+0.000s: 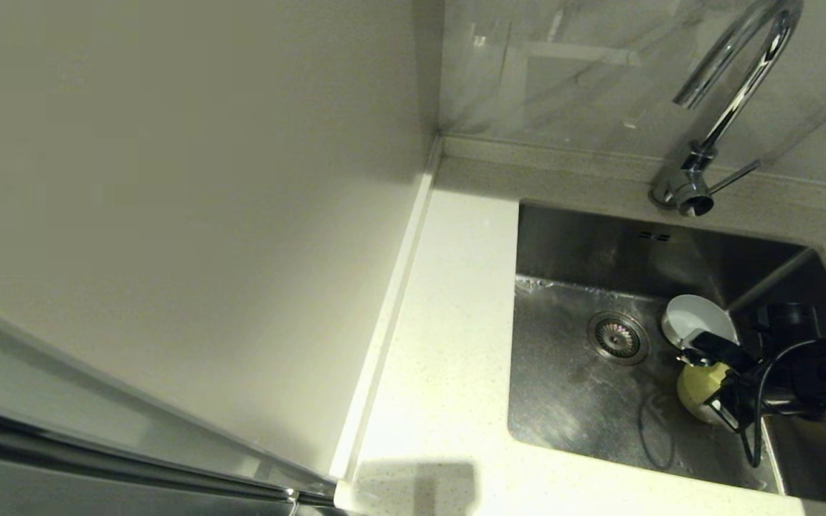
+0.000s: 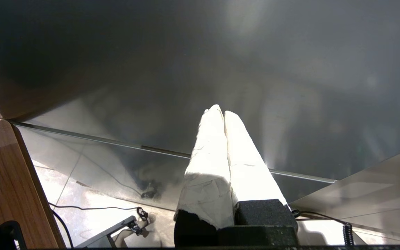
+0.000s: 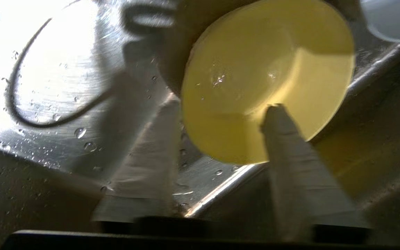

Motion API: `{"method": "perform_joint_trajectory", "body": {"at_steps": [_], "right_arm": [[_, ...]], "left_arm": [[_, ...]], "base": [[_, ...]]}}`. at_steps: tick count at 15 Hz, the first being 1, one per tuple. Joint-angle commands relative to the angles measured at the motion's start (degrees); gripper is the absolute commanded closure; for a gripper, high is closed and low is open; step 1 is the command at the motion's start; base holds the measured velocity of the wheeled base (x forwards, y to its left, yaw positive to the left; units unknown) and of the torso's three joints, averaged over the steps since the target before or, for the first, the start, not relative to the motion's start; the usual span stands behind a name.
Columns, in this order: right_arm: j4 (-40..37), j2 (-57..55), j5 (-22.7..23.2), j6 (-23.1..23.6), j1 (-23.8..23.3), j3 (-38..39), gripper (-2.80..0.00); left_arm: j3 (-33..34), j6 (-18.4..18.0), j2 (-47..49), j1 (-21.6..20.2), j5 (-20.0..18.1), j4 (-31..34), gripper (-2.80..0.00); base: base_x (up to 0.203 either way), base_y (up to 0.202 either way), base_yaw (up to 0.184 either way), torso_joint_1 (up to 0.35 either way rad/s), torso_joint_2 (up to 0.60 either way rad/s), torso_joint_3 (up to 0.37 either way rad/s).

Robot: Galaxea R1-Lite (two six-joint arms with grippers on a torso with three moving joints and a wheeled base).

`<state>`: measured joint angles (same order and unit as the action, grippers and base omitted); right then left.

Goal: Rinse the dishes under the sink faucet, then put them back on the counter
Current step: Put a bowl into the sink

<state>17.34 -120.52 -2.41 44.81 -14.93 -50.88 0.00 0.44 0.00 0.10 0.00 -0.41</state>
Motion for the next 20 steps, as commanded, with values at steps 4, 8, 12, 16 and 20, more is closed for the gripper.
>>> {"method": "perform_joint_trajectory", "body": {"at_steps": [4,8,12,16,20], "right_arm": [[-2.4,10.68,-0.68,0.07,-0.59,-1.56,-2.8],[-32.25,29.27,-7.64,-3.81,-2.02,-12.67,-2.8],[-70.15,35.82,-12.34,-20.92,-3.39,-30.96,-2.8],[-87.31,35.95,-16.33,-28.81,-9.42,-37.45,-2.8],[-88.32,33.21,-15.47,-30.09,-14.53,-35.19,-2.8]], "left_arm": [[0.18,0.0,0.0,-0.01,0.0,-0.02,0.0],[0.1,0.0,0.0,-0.01,0.06,-0.02,0.0],[0.18,0.0,0.0,-0.01,0.0,-0.02,0.0],[0.18,0.0,0.0,-0.01,0.0,-0.02,0.0],[0.18,0.0,0.0,-0.01,0.0,-0.02,0.0]], "base": [[0.0,0.0,0.0,0.0,0.0,0.0],[0.0,0.0,0.0,0.0,0.0,0.0],[0.0,0.0,0.0,0.0,0.0,0.0],[0.0,0.0,0.0,0.0,0.0,0.0],[0.0,0.0,0.0,0.0,0.0,0.0]]}}
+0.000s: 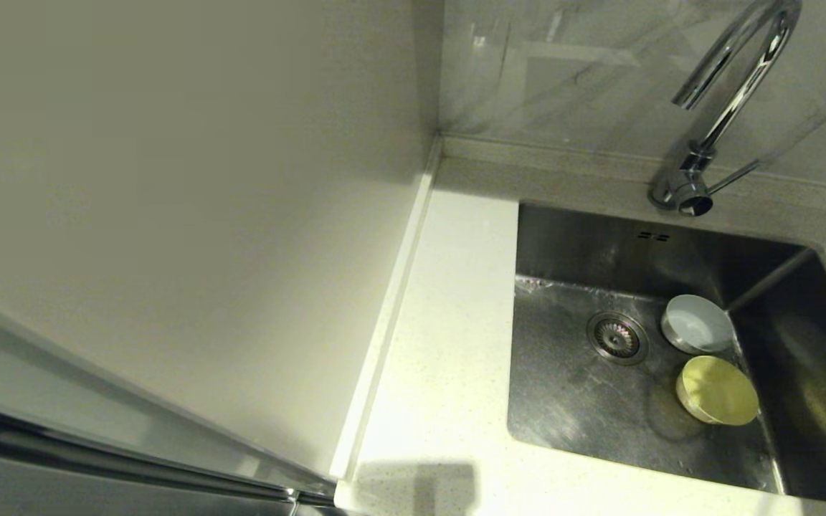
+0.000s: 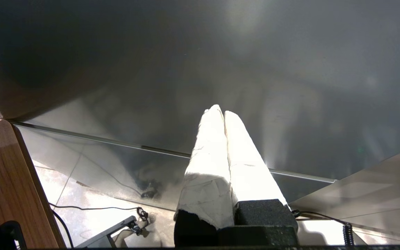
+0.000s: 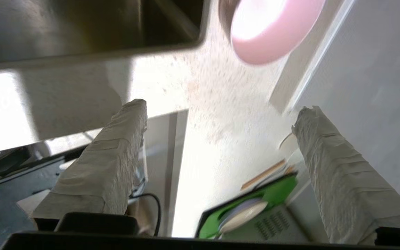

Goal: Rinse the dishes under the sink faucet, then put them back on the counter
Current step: Put a bowl into the sink

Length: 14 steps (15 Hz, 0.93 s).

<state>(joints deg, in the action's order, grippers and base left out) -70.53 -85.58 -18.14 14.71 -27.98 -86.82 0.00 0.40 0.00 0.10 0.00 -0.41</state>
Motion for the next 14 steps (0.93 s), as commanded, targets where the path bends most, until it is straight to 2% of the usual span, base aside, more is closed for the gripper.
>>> {"method": "perform_joint_trajectory", "body": {"at_steps": [1,5,9,14], "right_arm": [[-0.3,-3.45,1.66,-0.12,-2.31,0.94,-2.8],[1.24,-11.36,6.37,-1.95,-3.85,0.38,-2.8],[6.51,-15.93,6.49,-1.97,-5.62,-0.34,-2.8],[7.25,-18.28,6.1,-2.0,-8.0,-1.74,-2.8]], "left_arm": [[0.18,0.04,0.0,-0.01,0.0,-0.02,0.0],[0.18,0.04,0.0,-0.01,0.0,-0.02,0.0],[0.18,0.04,0.0,-0.01,0.0,-0.02,0.0],[0.18,0.04,0.0,-0.01,0.0,-0.02,0.0]], "base": [[0.0,0.0,0.0,0.0,0.0,0.0],[0.0,0.0,0.0,0.0,0.0,0.0],[0.0,0.0,0.0,0.0,0.0,0.0],[0.0,0.0,0.0,0.0,0.0,0.0]]}}
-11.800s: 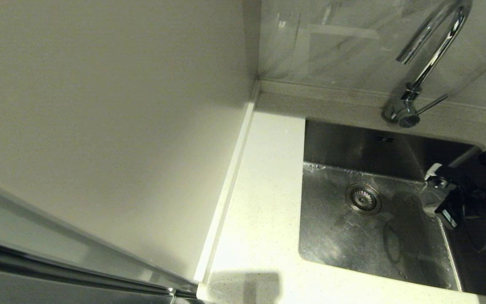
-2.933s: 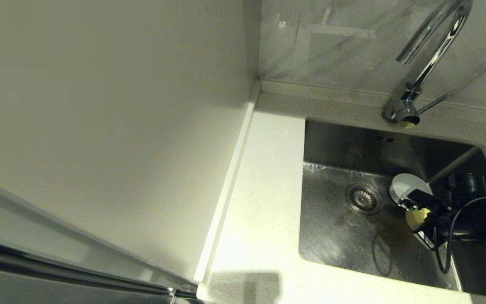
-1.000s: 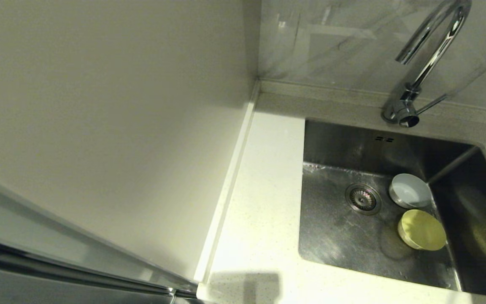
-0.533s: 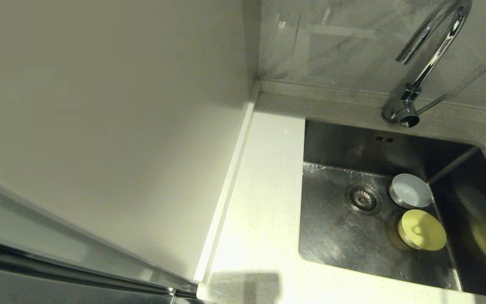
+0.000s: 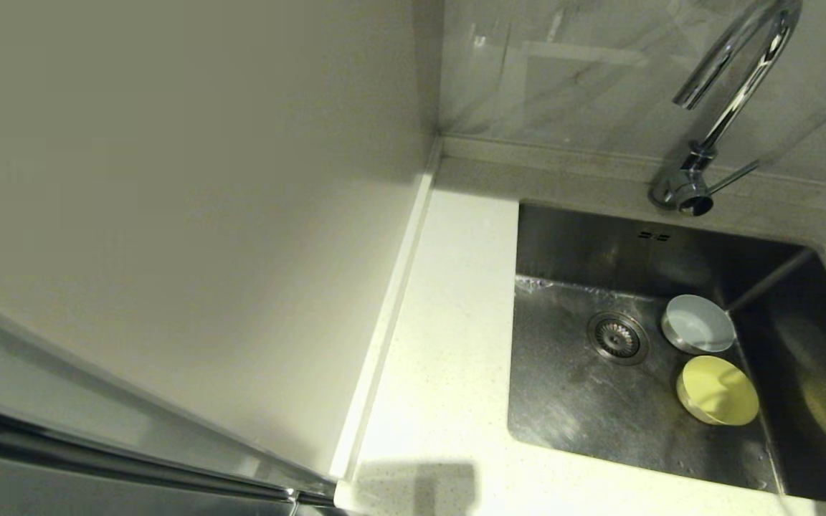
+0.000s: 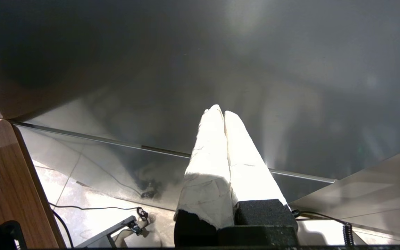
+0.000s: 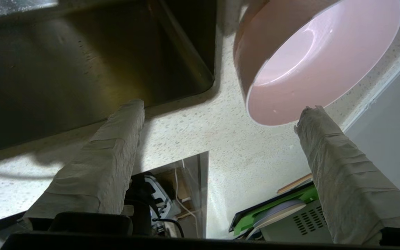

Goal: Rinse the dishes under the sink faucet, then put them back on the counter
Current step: Put a bowl into the sink

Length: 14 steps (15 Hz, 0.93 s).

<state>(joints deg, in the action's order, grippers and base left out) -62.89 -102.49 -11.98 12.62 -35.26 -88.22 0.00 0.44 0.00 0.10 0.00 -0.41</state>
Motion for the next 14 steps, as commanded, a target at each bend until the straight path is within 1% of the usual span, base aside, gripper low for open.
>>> {"method": "perform_joint_trajectory", "body": {"at_steps": [1,6,11,14], "right_arm": [[-0.39,-2.03,-0.06,0.12,-0.96,-0.65,-2.8],[-0.39,-4.24,0.2,0.21,-2.82,-0.98,-2.8],[-0.31,-6.44,0.3,0.21,-3.85,-1.16,-2.8],[-0.22,-8.33,0.33,0.18,-4.12,-2.7,-2.8]], "left_arm": [[0.18,0.0,0.0,-0.01,0.0,-0.02,0.0],[0.18,0.0,0.0,-0.01,0.0,-0.02,0.0],[0.18,0.0,0.0,-0.01,0.06,-0.02,0.0],[0.18,0.0,0.0,-0.01,0.0,-0.02,0.0]], "base": [[0.0,0.0,0.0,0.0,0.0,0.0],[0.0,0.0,0.0,0.0,0.0,0.0],[0.0,0.0,0.0,0.0,0.0,0.0],[0.0,0.0,0.0,0.0,0.0,0.0]]}}
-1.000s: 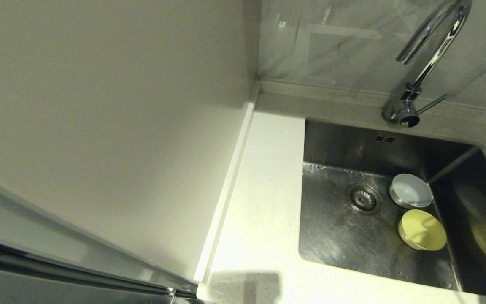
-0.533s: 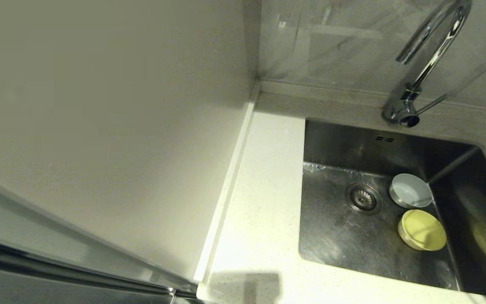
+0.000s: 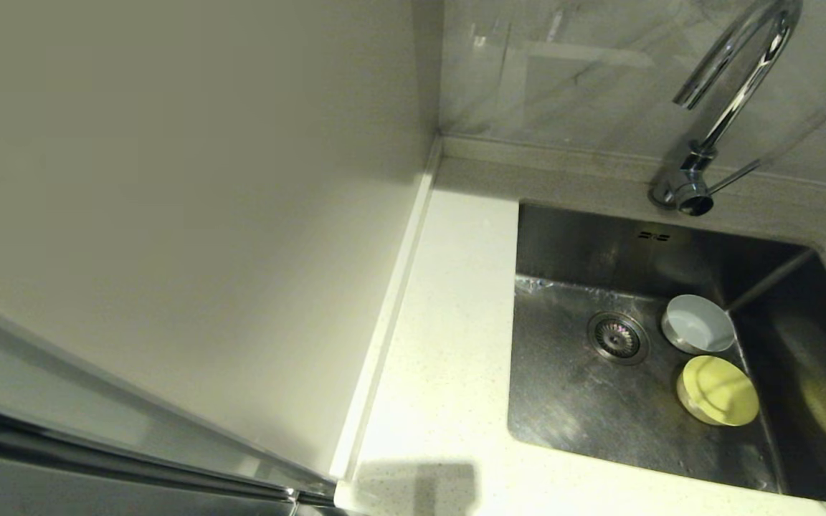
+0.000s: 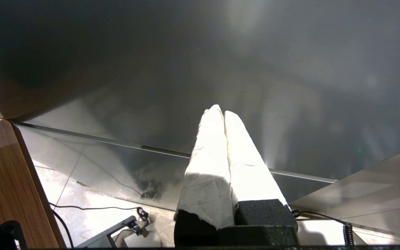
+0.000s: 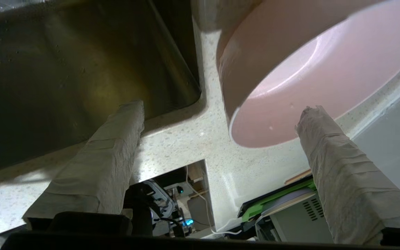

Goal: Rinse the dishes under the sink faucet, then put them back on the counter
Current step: Put a bowl into the sink

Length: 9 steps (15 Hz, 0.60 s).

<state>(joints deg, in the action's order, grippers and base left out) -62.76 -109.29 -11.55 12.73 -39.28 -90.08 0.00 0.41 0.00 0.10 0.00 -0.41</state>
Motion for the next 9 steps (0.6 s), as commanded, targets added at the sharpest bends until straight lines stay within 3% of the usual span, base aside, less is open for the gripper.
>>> {"method": "perform_joint_trajectory", "body": {"at_steps": [1,4,5,9], "right_arm": [[-0.35,-2.19,-0.08,0.08,-0.1,-1.61,-2.8],[-0.32,-3.44,-0.05,-0.07,-0.1,-3.01,-2.8],[0.16,-4.02,-0.05,-0.03,-0.32,-3.2,0.0],[3.86,-6.31,-0.38,0.1,-1.16,-3.35,0.0]], "left_arm": [[0.18,0.02,0.0,-0.01,0.0,-0.02,0.0],[0.18,0.02,0.0,-0.01,0.0,-0.02,0.0],[0.18,0.02,0.0,-0.01,0.0,-0.02,0.0],[0.18,0.02,0.0,-0.01,0.0,-0.02,0.0]], "base": [[0.0,0.0,0.0,0.0,0.0,0.0],[0.0,0.0,0.0,0.0,0.0,0.0],[0.0,0.0,0.0,0.0,0.0,0.0],[0.0,0.0,0.0,0.0,0.0,0.0]]}}
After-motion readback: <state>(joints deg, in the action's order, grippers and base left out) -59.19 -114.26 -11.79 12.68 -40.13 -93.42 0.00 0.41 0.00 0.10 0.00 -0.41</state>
